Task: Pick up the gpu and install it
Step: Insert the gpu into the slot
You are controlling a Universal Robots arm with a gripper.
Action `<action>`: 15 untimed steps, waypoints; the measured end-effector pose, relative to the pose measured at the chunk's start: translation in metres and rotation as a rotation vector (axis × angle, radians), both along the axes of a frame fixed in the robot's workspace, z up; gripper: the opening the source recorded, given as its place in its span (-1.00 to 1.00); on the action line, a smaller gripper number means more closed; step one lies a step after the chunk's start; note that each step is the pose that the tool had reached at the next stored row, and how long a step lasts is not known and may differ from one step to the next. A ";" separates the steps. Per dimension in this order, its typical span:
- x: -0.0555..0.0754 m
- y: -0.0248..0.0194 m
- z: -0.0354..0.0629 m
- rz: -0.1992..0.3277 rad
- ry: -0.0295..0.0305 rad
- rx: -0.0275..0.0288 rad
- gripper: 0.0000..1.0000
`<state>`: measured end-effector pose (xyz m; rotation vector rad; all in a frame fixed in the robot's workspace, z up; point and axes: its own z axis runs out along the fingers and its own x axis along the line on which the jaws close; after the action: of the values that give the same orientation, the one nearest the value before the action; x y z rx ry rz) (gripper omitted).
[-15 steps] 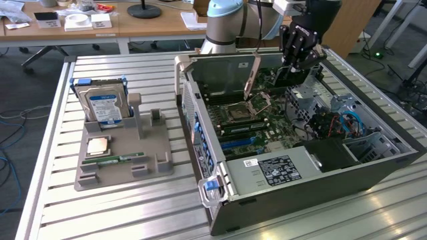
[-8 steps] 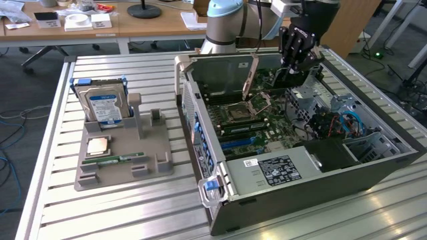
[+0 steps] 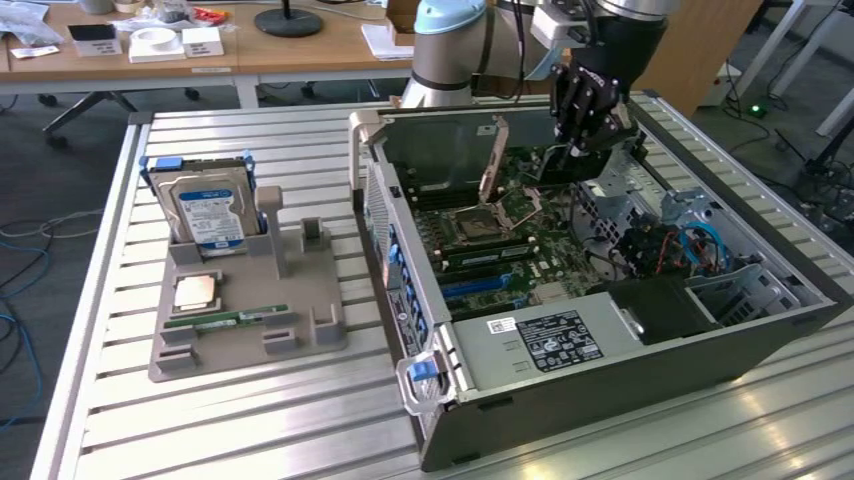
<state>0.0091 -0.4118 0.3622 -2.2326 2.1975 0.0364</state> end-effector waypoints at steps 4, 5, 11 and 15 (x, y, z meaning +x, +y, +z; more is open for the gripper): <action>-0.004 -0.0001 -0.0052 0.000 -0.0108 -0.0001 -0.47; -0.005 -0.0001 -0.0064 0.000 -0.0135 -0.0001 -0.47; -0.006 -0.0014 -0.0077 -0.001 -0.0157 0.0000 -0.47; -0.006 -0.0052 -0.0078 -0.005 -0.0157 -0.0001 -0.47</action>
<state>0.0032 -0.4170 0.3544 -2.2196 2.1953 0.0187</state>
